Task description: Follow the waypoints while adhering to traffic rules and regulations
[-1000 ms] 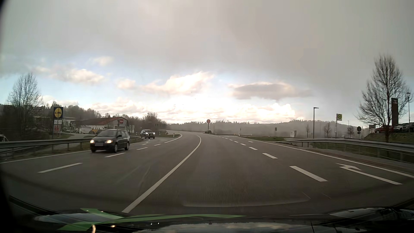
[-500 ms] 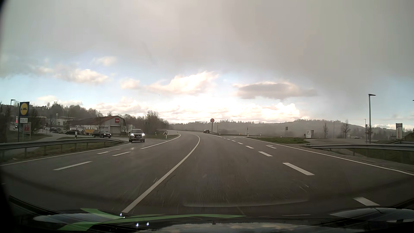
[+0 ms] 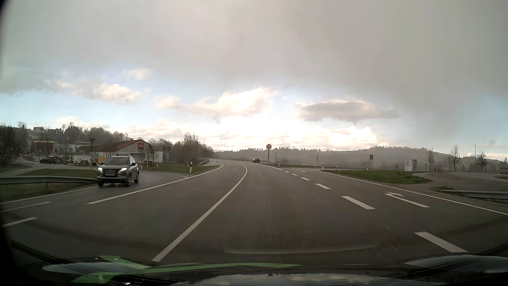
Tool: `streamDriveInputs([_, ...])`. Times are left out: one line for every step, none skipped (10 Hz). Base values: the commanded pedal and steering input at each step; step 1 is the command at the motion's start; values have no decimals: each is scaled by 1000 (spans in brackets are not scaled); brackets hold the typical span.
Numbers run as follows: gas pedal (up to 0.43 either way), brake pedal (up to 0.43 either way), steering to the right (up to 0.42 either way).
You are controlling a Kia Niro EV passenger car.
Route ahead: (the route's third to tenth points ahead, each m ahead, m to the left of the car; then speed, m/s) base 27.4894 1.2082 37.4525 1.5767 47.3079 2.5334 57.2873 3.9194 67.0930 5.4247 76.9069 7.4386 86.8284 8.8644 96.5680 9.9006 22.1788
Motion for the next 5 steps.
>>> streamDriveInputs([169,0,-16])
streamDriveInputs([169,0,-14])
streamDriveInputs([169,0,-14])
streamDriveInputs([169,0,-14])
streamDriveInputs([169,0,-14])
